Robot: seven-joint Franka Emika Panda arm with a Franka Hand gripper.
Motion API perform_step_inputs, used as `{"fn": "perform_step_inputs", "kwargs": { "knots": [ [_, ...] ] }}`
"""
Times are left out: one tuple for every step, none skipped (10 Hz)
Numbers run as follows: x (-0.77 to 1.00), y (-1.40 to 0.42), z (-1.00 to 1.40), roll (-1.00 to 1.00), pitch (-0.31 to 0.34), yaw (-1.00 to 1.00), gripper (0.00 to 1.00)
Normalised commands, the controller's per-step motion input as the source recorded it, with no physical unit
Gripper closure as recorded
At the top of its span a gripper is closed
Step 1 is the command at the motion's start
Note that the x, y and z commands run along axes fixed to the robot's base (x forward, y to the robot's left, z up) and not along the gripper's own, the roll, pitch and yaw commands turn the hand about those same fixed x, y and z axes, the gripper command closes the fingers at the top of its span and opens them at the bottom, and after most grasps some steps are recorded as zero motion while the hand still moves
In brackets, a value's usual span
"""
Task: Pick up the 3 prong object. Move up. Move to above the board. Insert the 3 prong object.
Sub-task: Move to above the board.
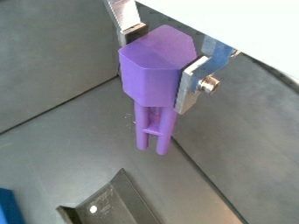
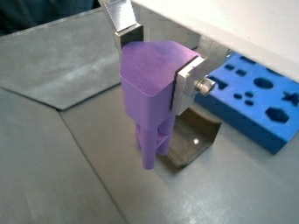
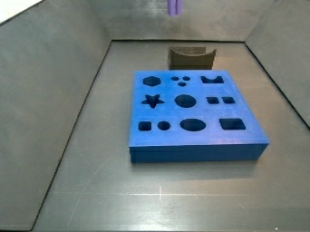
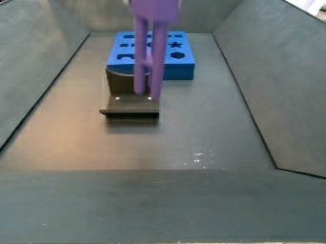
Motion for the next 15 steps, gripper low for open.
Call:
{"fn": "perform_step_inputs", "kwargs": {
  "knots": [
    [0.08,-0.02,0.57,-0.08,0.055,-0.05,1.00],
    [0.05,-0.01,0.40,-0.07,0.055,-0.04,1.00],
    [-0.16,-1.00,0.11,0.18,0.709,-0.68,1.00],
    [-0.15,-1.00,0.09,0.23,0.637,-0.58,1.00],
    [-0.15,-1.00,0.09,0.21,0.475,-0.36,1.00],
    [-0.15,-1.00,0.10,0.15,0.367,-0.25,1.00],
    [-0.15,-1.00,0.10,0.06,0.206,-0.10,1.00],
    [-0.15,-1.00,0.10,0.04,0.131,-0.05,1.00],
    [-0.16,-1.00,0.10,0.05,0.048,-0.02,1.00],
    [-0.16,-1.00,0.10,0.05,0.024,-0.01,1.00],
    [-0.16,-1.00,0.10,0.04,0.008,0.00,1.00],
    [-0.16,-1.00,0.10,0.03,0.010,0.00,1.00],
    [-0.16,-1.00,0.11,0.02,0.010,0.00,1.00],
    [-0.16,-1.00,0.11,0.01,0.010,0.01,1.00],
    [-0.17,-1.00,0.11,0.00,0.009,0.01,1.00]
  ]
}}
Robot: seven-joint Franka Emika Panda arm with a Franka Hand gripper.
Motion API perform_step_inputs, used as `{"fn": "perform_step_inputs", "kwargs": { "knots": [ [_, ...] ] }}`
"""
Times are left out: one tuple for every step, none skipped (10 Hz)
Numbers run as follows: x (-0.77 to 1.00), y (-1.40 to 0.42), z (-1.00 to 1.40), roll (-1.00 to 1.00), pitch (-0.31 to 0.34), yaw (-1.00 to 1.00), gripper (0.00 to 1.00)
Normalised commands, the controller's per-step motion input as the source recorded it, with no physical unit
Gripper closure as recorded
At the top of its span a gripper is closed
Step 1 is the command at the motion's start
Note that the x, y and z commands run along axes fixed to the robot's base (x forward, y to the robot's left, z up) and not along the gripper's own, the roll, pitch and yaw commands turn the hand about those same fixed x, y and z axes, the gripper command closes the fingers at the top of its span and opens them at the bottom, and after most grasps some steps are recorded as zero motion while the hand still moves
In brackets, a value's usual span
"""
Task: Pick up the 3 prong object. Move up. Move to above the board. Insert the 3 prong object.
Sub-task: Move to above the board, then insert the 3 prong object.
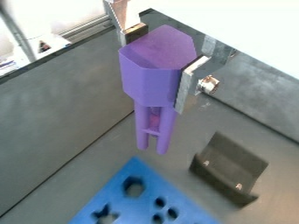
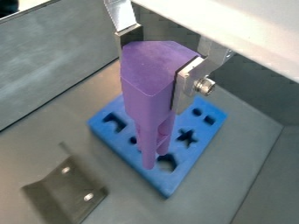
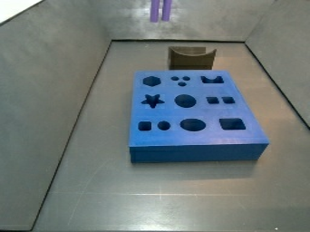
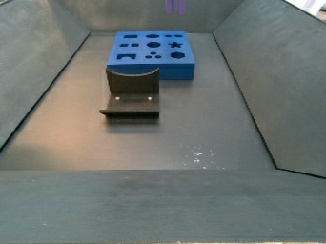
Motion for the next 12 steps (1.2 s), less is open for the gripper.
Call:
{"fn": "perform_step_inputs", "kwargs": {
  "knots": [
    [-0.17,-1.00,0.12,-0.01,0.003,0.00,1.00],
    [-0.17,-1.00,0.13,0.00,0.014,0.01,1.00],
    [-0.16,-1.00,0.15,0.00,0.025,0.01,1.00],
    [-0.10,-0.73,0.12,0.00,0.041,0.01,1.00],
    [-0.05,-0.46,0.09,0.00,0.056,0.01,1.00],
    [-0.02,-0.27,0.06,0.00,0.069,0.01,1.00],
    [0.01,0.00,0.00,-0.01,0.000,0.00,1.00],
    [0.00,-0.01,-0.04,-0.04,-0.011,0.00,1.00],
    [0.00,-0.02,0.00,0.00,0.000,0.00,1.00],
    [0.00,0.00,0.00,-0.03,0.000,0.00,1.00],
    [0.03,0.00,-0.16,-0.06,0.000,0.02,1.00],
    [0.13,0.10,-0.11,-0.23,-0.026,0.28,1.00]
  ]
}}
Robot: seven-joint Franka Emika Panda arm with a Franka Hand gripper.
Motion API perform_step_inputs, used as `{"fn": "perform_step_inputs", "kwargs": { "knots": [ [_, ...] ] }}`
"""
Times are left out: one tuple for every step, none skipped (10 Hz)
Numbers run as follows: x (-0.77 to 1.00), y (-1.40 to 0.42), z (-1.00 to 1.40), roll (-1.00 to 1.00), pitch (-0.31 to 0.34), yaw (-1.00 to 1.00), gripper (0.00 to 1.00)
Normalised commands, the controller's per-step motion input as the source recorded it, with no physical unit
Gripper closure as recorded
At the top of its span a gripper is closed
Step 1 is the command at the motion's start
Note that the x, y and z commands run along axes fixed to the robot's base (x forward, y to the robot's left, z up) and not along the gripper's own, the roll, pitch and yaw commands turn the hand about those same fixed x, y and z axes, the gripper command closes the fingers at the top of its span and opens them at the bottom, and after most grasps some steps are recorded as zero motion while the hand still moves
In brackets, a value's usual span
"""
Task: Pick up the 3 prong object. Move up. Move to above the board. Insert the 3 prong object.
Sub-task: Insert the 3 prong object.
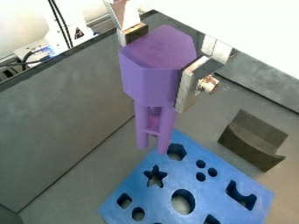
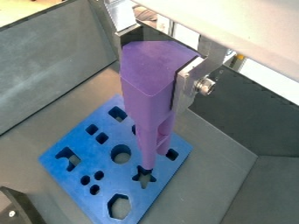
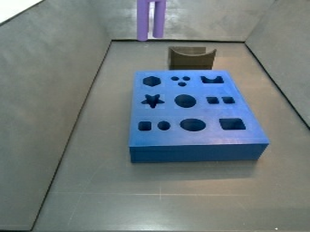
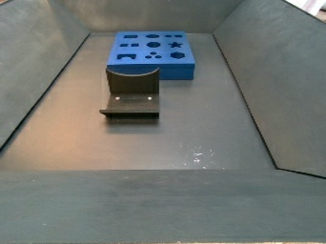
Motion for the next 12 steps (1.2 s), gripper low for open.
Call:
{"fn": "perform_step_inputs", "kwargs": {
  "knots": [
    [0.15,0.06,-0.09,-0.20,-0.024,0.46,1.00],
    [0.11,0.05,-0.06,-0.21,-0.043,0.56,1.00],
    [0.12,0.05,-0.03,-0.23,-0.047,0.62,1.00],
    [0.09,0.05,-0.02,-0.24,-0.053,0.57,1.00],
    [0.06,0.05,-0.01,-0.25,-0.059,0.52,1.00],
    [0.00,0.03,0.00,-0.24,-0.080,0.48,1.00],
    [0.03,0.04,0.00,-0.18,-0.074,0.49,1.00],
    [0.05,0.09,0.00,-0.04,-0.081,0.47,1.00],
    [0.00,0.13,0.00,0.00,-0.076,0.47,1.00],
    [0.03,0.08,0.07,0.00,-0.076,0.49,1.00],
    [0.04,0.08,0.09,0.00,-0.090,0.54,1.00],
    [0.04,0.06,0.04,-0.01,-0.093,0.54,1.00]
  ]
}}
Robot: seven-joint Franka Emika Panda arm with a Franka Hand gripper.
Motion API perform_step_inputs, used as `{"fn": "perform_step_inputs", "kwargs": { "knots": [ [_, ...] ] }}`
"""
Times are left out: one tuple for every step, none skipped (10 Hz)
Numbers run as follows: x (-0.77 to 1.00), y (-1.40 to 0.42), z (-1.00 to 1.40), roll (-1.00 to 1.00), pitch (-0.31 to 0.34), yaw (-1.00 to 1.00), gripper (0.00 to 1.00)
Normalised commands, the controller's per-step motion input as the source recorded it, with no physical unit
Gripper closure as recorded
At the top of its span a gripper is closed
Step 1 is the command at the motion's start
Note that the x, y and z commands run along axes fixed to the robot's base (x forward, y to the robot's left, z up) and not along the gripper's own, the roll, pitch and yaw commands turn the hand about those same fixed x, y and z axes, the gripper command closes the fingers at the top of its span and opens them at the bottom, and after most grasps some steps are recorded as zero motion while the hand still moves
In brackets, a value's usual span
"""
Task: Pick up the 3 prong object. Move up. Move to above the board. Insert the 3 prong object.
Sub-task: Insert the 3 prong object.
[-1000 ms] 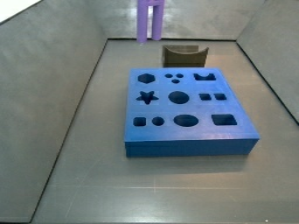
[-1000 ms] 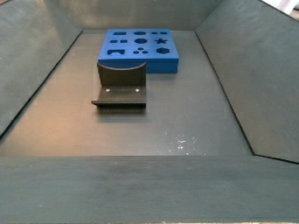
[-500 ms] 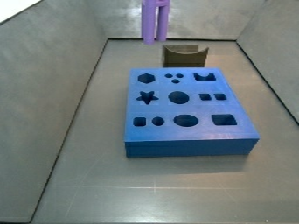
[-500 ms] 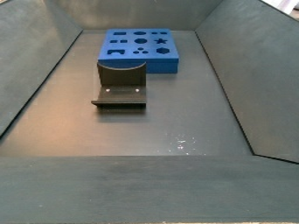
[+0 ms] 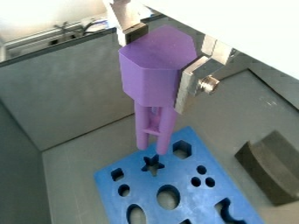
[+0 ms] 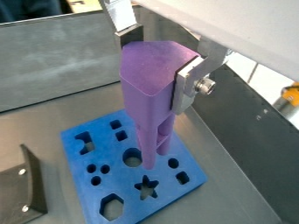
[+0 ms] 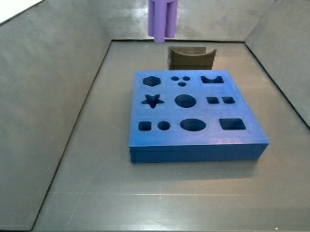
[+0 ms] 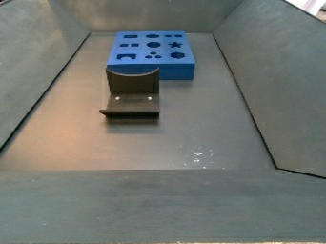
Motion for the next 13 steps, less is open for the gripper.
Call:
{"fn": "perform_step_inputs", "kwargs": {
  "knots": [
    [0.14,0.11,0.00,0.00,-0.090,0.54,1.00],
    [0.25,0.11,-0.04,0.00,-0.077,0.48,1.00],
    [0.37,0.17,-0.08,0.00,-0.039,0.46,1.00],
    [0.33,0.22,-0.19,0.01,-0.039,0.40,1.00],
    [0.36,0.24,-0.21,0.04,-0.029,0.45,1.00],
    [0.34,0.25,-0.24,0.06,-0.029,0.50,1.00],
    [0.36,0.27,-0.30,0.04,-0.031,0.48,1.00],
    [0.36,0.29,-0.26,0.05,-0.020,0.48,1.00],
    [0.29,0.32,-0.23,0.06,-0.029,0.49,1.00],
    [0.27,0.32,-0.26,0.05,-0.044,0.49,1.00],
    [0.13,0.32,-0.35,0.07,-0.070,0.49,1.00],
    [0.01,0.29,-0.45,0.09,-0.099,0.49,1.00],
    [0.00,0.27,-0.53,0.10,-0.136,0.40,1.00]
  ]
}}
